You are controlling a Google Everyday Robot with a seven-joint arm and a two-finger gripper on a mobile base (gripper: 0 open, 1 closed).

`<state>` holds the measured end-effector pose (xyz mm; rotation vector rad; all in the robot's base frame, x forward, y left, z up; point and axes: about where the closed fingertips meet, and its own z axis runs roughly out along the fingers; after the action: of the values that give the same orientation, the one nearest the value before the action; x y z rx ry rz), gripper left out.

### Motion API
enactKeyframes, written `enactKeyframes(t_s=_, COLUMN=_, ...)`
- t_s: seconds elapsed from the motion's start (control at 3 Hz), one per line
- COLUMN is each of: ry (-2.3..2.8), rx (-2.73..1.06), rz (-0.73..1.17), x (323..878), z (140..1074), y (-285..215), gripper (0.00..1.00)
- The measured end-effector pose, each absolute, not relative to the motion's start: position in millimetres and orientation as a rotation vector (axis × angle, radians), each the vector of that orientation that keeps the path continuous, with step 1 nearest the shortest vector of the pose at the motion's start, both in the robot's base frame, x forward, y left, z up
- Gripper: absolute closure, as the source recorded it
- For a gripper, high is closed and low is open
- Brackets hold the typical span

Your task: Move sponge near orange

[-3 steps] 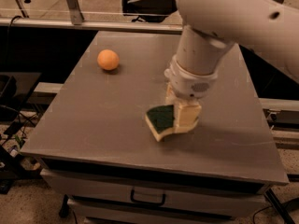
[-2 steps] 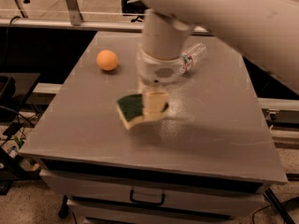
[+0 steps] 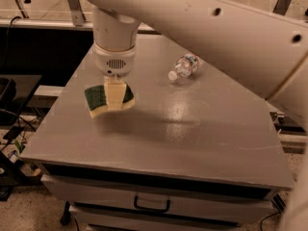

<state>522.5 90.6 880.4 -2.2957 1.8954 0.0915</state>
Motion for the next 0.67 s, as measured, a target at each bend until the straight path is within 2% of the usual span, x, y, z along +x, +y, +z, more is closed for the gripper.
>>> enactKeyframes(t_s=0.33, ry=1.965, rx=-2.246, rz=0.039, x=582, z=865, y=109, gripper=1.0)
enactKeyframes(t_s=0.67, ry=1.993, rx=-2.221, rz=0.017, x=612, z=858, y=110, gripper=1.0)
